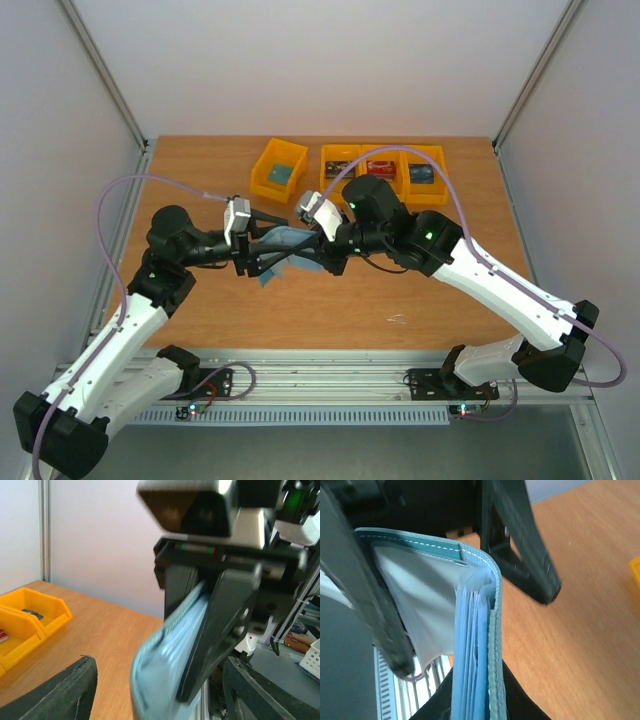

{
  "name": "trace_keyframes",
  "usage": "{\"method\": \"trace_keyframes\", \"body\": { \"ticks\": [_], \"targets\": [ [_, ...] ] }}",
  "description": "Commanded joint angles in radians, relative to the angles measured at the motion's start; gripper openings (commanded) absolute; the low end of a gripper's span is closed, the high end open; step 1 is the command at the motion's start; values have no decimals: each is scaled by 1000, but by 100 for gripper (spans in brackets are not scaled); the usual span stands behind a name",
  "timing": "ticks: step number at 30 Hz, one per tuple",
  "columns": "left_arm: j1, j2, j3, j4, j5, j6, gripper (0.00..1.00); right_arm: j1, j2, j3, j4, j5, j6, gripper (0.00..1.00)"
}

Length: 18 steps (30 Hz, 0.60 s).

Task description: Take the credit cards out of the card holder

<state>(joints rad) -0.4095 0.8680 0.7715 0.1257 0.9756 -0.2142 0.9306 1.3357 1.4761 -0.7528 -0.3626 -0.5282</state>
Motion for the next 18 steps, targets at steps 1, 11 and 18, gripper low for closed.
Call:
{"method": "trace_keyframes", "body": {
  "ticks": [1,11,18],
  "targets": [
    [3,-9,-33,-38,-3,92,69,2,-34,84,55,-46,47,1],
    [1,-17,-42,-30,59,115,27,2,-21,115,86,-132,85,1],
    [3,-28,-53,74,-21,-19,0,-11,-65,69,103,-18,98,45]
  ]
}}
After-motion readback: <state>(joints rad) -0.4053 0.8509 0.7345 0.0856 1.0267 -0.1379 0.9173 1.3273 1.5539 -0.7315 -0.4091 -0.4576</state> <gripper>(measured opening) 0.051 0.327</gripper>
